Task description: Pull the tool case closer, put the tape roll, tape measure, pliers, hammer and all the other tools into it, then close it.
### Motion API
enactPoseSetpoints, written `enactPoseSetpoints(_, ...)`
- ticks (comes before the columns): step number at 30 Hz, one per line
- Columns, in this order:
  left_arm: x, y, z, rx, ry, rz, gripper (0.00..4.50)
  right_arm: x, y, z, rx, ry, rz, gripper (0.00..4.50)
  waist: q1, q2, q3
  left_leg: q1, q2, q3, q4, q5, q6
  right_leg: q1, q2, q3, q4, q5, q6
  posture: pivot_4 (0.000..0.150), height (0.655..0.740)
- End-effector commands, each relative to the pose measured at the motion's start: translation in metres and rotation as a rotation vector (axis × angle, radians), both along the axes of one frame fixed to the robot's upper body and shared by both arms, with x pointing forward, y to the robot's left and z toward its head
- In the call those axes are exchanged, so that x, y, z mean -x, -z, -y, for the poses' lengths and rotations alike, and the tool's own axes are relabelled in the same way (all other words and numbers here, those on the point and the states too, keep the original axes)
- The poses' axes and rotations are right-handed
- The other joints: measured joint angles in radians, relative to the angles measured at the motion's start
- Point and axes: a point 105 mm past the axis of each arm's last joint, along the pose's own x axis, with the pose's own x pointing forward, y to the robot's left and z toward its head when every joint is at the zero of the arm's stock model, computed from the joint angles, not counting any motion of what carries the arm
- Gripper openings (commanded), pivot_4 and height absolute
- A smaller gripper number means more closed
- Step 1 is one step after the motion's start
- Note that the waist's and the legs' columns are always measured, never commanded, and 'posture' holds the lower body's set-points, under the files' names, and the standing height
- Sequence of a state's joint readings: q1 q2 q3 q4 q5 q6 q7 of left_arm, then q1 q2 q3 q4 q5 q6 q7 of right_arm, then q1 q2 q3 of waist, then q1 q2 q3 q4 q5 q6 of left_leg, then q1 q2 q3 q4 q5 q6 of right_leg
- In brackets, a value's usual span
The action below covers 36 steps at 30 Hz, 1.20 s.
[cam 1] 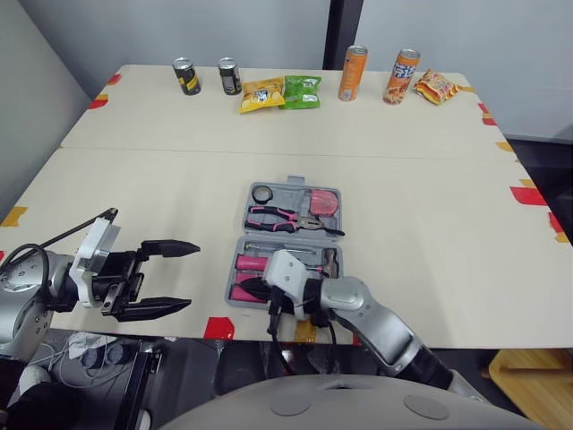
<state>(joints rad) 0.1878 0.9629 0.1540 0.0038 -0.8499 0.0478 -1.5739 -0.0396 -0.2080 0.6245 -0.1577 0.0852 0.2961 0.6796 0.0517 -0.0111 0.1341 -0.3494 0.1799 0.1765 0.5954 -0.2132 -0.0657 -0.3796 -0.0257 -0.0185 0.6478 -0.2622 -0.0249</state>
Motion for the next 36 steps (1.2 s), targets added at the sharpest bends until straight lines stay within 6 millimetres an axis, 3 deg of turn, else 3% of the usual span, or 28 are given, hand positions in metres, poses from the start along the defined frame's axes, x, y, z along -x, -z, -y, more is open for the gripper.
enactPoseSetpoints(1,0.0,-0.006,0.002,0.012,0.037,0.037,4.5,-0.005,-0.049,0.01,-0.155,0.013,0.055,0.04,0.001,-0.001,0.0,0.0,0.0,0.0,0.0,0.0,0.0,0.0,0.0,0.0,0.0,0.0,0.0,0.15,0.74)
enactPoseSetpoints(5,-0.006,-0.006,0.004,0.054,-0.008,0.047,4.5,-0.007,-0.091,0.031,-0.232,0.03,0.123,0.04,0.0,-0.003,0.0,0.0,0.0,0.0,-0.001,0.0,0.0,0.0,0.0,0.0,0.001,0.0,0.0,0.15,0.74)
enactPoseSetpoints(8,-0.011,-0.007,0.006,0.084,-0.047,0.05,4.5,-0.004,-0.104,0.046,-0.236,0.032,0.134,0.04,0.001,-0.004,-0.002,0.0,0.0,0.0,-0.001,0.0,0.0,0.0,0.0,0.0,0.001,0.0,0.0,0.15,0.74)
enactPoseSetpoints(18,-0.033,0.004,0.011,0.153,-0.286,0.031,4.5,-0.012,-0.089,0.119,-0.114,0.192,0.108,0.04,0.004,-0.006,-0.002,0.0,0.0,0.0,-0.001,0.0,0.0,0.0,0.0,0.0,-0.001,0.0,0.0,0.15,0.74)
enactPoseSetpoints(21,-0.033,0.012,0.004,0.146,-0.344,0.014,4.5,-0.007,-0.077,0.148,-0.064,0.227,0.094,0.89,0.005,-0.006,-0.002,0.0,0.0,0.0,-0.001,0.0,0.001,0.0,0.0,0.0,-0.001,0.0,0.0,0.15,0.74)
enactPoseSetpoints(27,-0.021,0.03,-0.027,0.093,-0.476,-0.027,4.5,0.027,-0.057,0.211,0.036,0.316,0.023,2.92,0.009,-0.006,-0.002,-0.001,0.0,0.0,-0.002,0.001,0.003,0.0,0.0,-0.001,-0.004,-0.001,-0.001,0.15,0.74)
enactPoseSetpoints(31,-0.013,0.041,-0.041,0.059,-0.53,-0.054,4.5,0.043,-0.051,0.239,0.079,0.392,0.002,4.29,0.008,-0.006,0.0,-0.001,0.0,0.0,-0.002,0.0,0.004,0.0,0.0,-0.001,-0.005,-0.001,0.0,0.15,0.74)
enactPoseSetpoints(36,-0.009,0.049,-0.049,0.042,-0.571,-0.07,4.5,0.051,-0.048,0.259,0.096,0.475,-0.005,4.45,0.015,-0.005,0.002,0.0,0.0,0.0,-0.003,-0.001,0.006,0.001,0.0,0.0,-0.006,-0.001,0.0,0.15,0.74)
